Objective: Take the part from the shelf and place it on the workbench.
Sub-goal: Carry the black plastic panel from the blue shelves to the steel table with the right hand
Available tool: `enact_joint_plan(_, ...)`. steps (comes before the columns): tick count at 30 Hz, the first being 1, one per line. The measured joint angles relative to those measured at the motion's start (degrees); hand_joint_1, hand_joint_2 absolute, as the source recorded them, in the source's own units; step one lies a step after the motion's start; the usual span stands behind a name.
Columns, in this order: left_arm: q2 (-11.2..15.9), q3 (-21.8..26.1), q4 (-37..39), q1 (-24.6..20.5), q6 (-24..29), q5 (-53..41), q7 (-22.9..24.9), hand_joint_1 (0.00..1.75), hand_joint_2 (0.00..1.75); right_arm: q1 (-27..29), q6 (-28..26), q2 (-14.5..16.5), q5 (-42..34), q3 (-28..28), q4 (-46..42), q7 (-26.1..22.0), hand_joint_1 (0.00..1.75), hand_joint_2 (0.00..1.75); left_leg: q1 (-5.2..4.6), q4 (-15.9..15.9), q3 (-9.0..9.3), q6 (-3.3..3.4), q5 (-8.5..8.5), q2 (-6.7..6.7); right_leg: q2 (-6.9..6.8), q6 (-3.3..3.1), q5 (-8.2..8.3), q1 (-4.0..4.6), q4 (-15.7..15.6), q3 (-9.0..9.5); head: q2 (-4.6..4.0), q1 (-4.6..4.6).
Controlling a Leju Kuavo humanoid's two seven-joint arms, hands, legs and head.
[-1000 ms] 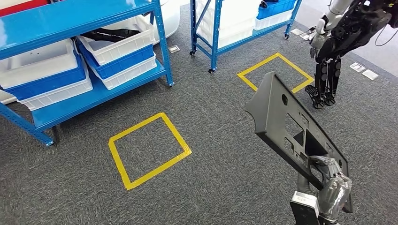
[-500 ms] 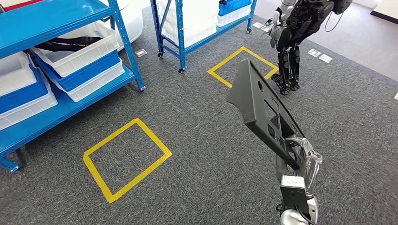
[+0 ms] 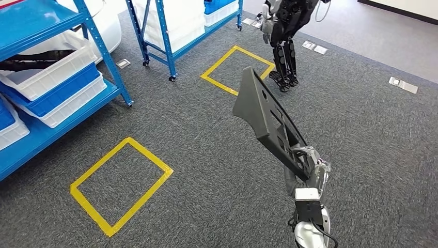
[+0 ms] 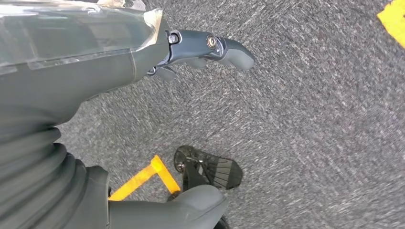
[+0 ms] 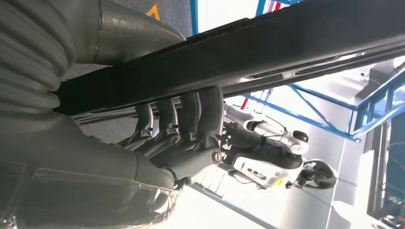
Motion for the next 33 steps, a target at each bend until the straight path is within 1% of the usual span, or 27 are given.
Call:
enact_joint_plan(2,-0.2,0.3,0.0,0.0,0.5,0.0,0.3,0.00,1.75,-0.4,0.0,0.3,-0.6,0.6,1.2,-0.3,1.75,1.75,0.00,-0.1,0.10,-0.59,-0.06,1.01,1.30,-0.75,0.30,0.13,-0.2,-0.28,0.00,-0.12)
enact_joint_plan(3,-0.3,0.3,0.0,0.0,0.7,0.0,0.4,0.00,1.75,-0.4,0.0,0.4,-0.9,0.9,1.6,-0.5,1.75,1.75,0.16,0.2,0.05,-0.94,-0.38,0.61,1.94,-1.09,0.48,-0.09,-0.3,-0.34,0.00,-0.15)
enact_joint_plan(5,-0.4,0.4,-0.1,0.1,0.9,0.0,0.5,0.00,1.75,-0.9,-0.1,0.8,-1.3,1.4,2.5,-0.8,1.75,1.75,0.47,3.1,-1.11,-1.47,-2.65,-2.05,3.18,-1.97,0.89,-0.61,-0.7,-0.35,0.00,-0.36)
enact_joint_plan(6,-0.4,0.5,-0.1,0.3,0.9,0.0,0.5,0.00,1.75,-1.2,-0.2,1.0,-1.4,1.6,2.9,-0.8,1.75,1.75,0.60,6.4,-2.51,-1.60,-4.58,-3.86,3.83,-2.27,1.00,-0.74,-0.7,-0.42,0.00,-0.50)
enact_joint_plan(7,-0.4,0.5,-0.1,0.5,0.9,-0.1,0.6,0.00,1.75,-1.4,-0.2,1.1,-1.5,1.9,3.3,-0.8,1.75,1.75,0.62,10.3,-4.26,-1.66,-6.50,-4.97,4.51,-2.48,1.05,-0.69,-0.7,-0.48,0.00,-0.61)
enact_joint_plan(8,-0.4,0.6,-0.1,0.7,0.9,-0.2,0.6,0.00,1.75,-1.4,-0.3,1.2,-1.6,2.1,3.7,-0.9,1.75,1.75,0.63,13.7,-5.89,-1.71,-7.83,-5.50,5.21,-2.59,1.10,-0.62,-0.6,-0.50,0.00,-0.67)
enact_joint_plan(9,-0.4,0.6,-0.1,0.8,0.9,-0.3,0.6,0.00,1.75,-1.4,-0.5,1.2,-1.8,2.2,4.1,-0.9,1.75,1.75,0.64,15.7,-6.94,-1.75,-8.14,-5.75,5.96,-2.59,1.10,-0.56,-0.6,-0.50,0.00,-0.67)
enact_joint_plan(10,-0.4,0.6,-0.1,0.9,0.9,-0.5,0.6,0.00,1.75,-1.3,-0.7,1.2,-2.0,2.3,4.4,-0.9,1.75,1.75,0.69,15.3,-6.90,-1.76,-7.13,-5.87,6.73,-2.58,1.10,-0.55,-0.5,-0.48,0.00,-0.68)
enact_joint_plan(11,-0.3,0.6,-0.1,0.9,0.9,-0.8,0.6,0.00,1.75,-1.2,-0.9,1.2,-2.1,2.3,4.6,-0.9,1.75,1.75,0.82,12.8,-5.85,-1.76,-5.20,-6.11,7.51,-2.56,1.10,-0.58,-0.4,-0.46,0.00,-0.68)
enact_joint_plan(13,-0.2,0.6,-0.1,0.9,0.9,-1.4,0.5,0.00,1.75,-1.1,-1.1,1.1,-2.4,2.4,4.8,-0.9,1.75,1.75,1.35,5.5,-2.60,-1.83,-1.49,-8.54,9.06,-2.39,1.03,-0.52,0.2,-0.76,0.00,-0.67)
enact_joint_plan(14,-0.2,0.5,-0.1,1.0,0.9,-1.7,0.4,0.00,1.75,-1.0,-1.1,1.1,-2.5,2.6,4.9,-0.9,1.75,1.75,1.52,3.0,-1.57,-1.83,-0.69,-9.74,9.78,-2.14,1.06,-0.43,0.5,-1.11,0.00,-0.63)
enact_joint_plan(15,-0.2,0.5,-0.1,1.0,0.8,-1.9,0.4,0.00,1.75,-0.9,-0.9,1.0,-2.6,2.7,4.9,-0.9,1.75,1.75,1.52,1.8,-1.11,-1.77,-0.56,-10.61,10.44,-1.80,1.15,-0.37,0.6,-1.54,0.00,-0.59)
enact_joint_plan(16,-0.2,0.5,-0.1,1.0,0.8,-2.1,0.3,0.00,1.75,-0.7,-0.5,0.9,-2.6,2.9,4.9,-0.9,1.75,1.75,1.32,1.6,-1.09,-1.63,-0.74,-10.63,11.04,-1.41,1.32,-0.34,0.7,-1.92,0.00,-0.57)
enact_joint_plan(18,-0.1,0.5,-0.1,1.0,0.8,-2.4,0.3,0.00,1.75,-0.3,0.3,0.6,-2.7,3.2,4.9,-1.0,1.75,1.75,0.94,1.5,-1.13,-1.06,-0.52,-9.57,12.07,-0.74,1.68,-0.53,0.5,-2.35,0.00,-0.54)
enact_joint_plan(19,-0.1,0.5,-0.1,0.9,0.8,-2.5,0.3,0.00,1.75,0.0,0.8,0.5,-2.8,3.4,4.9,-1.1,1.75,1.75,0.93,1.3,-1.07,-0.67,-0.30,-8.97,11.74,-0.54,1.66,-0.60,0.7,-2.60,0.00,-0.55)
enact_joint_plan(21,-0.1,0.5,-0.1,0.8,0.8,-2.6,0.2,0.00,1.75,0.2,1.6,0.1,-2.9,3.8,5.0,-1.2,1.75,1.75,0.97,0.8,-1.00,0.21,0.10,-7.54,8.91,-0.49,0.28,-0.49,3.4,-4.21,0.00,-0.21)
enact_joint_plan(22,-0.1,0.5,-0.1,0.9,0.7,-2.7,0.2,0.00,1.75,0.2,1.9,0.0,-3.0,4.0,5.0,-1.3,1.75,1.75,0.89,0.8,-1.01,0.50,0.18,-6.70,7.03,-0.63,-1.13,-0.49,6.5,-5.75,0.00,-0.04)
enact_joint_plan(23,-0.1,0.5,-0.1,0.9,0.7,-2.8,0.2,0.00,1.75,0.2,2.2,-0.1,-3.1,4.3,5.1,-1.4,1.75,1.75,0.76,0.7,-1.06,0.69,0.18,-5.87,5.77,-0.72,-2.73,-0.41,10.3,-7.60,0.00,0.16)
enact_joint_plan(24,-0.1,0.5,-0.1,1.0,0.7,-2.9,0.2,0.00,1.75,0.2,2.3,-0.2,-3.2,4.5,5.2,-1.4,1.75,1.75,0.63,0.8,-1.09,0.75,0.16,-4.95,5.24,-0.69,-4.00,-0.45,13.9,-9.28,0.00,0.19)
enact_joint_plan(25,-0.1,0.5,-0.1,1.1,0.7,-2.9,0.2,0.00,1.75,0.3,2.4,-0.4,-3.2,4.6,5.3,-1.5,1.75,1.75,0.54,0.8,-1.13,0.77,0.14,-4.11,5.01,-0.52,-4.67,-0.46,16.3,-10.28,0.00,0.19)
enact_joint_plan(26,-0.1,0.5,-0.1,1.1,0.6,-3.0,0.2,0.00,1.75,0.4,2.5,-0.5,-3.2,4.7,5.4,-1.5,1.75,1.75,0.48,0.8,-1.14,0.77,0.12,-3.33,4.85,-0.22,-4.50,-0.47,16.5,-10.14,0.00,0.20)
enact_joint_plan(27,0.0,0.5,-0.1,1.0,0.5,-3.0,0.2,0.00,1.75,0.5,2.5,-0.6,-3.2,4.8,5.5,-1.5,1.75,1.75,0.45,0.8,-1.11,0.74,0.09,-2.61,4.52,0.14,-3.60,-0.49,14.4,-8.82,0.00,0.19)
enact_joint_plan(28,0.0,0.5,-0.1,1.0,0.5,-3.0,0.2,0.00,1.75,0.5,2.6,-0.7,-3.2,4.8,5.6,-1.5,1.75,1.75,0.45,0.8,-1.03,0.67,0.04,-1.94,3.65,0.42,-2.32,-0.49,10.5,-6.53,0.00,0.22)
enact_joint_plan(30,0.0,0.4,-0.1,0.9,0.4,-3.1,0.2,0.00,1.75,0.4,3.2,-0.8,-3.5,5.0,5.6,-1.5,1.75,1.75,0.23,0.8,-0.87,0.28,-0.19,-0.77,0.99,0.35,-0.33,-0.14,2.9,-2.23,0.00,0.20)
enact_joint_plan(31,0.0,0.4,-0.1,0.9,0.4,-3.2,0.2,0.00,1.75,0.3,3.9,-0.8,-3.8,5.1,5.6,-1.6,1.75,1.75,0.11,0.8,-0.77,0.01,-0.31,-0.24,0.17,0.05,0.12,0.11,1.0,-1.21,0.00,0.15)
enact_joint_plan(32,-0.1,0.3,-0.1,0.9,0.4,-3.3,0.2,0.00,1.75,0.3,4.8,-0.8,-4.2,5.3,5.6,-1.6,1.75,1.75,0.03,0.8,-0.67,-0.26,-0.40,0.30,0.08,-0.31,0.26,0.38,0.5,-1.03,0.00,0.08)
enact_joint_plan(33,-0.1,0.2,-0.1,0.9,0.4,-3.4,0.2,0.00,1.75,0.3,5.5,-0.9,-4.5,5.6,5.6,-1.7,1.75,1.75,0.05,0.8,-0.53,-0.57,-0.46,0.92,0.79,-0.62,0.46,0.56,0.4,-1.14,0.00,0.02)
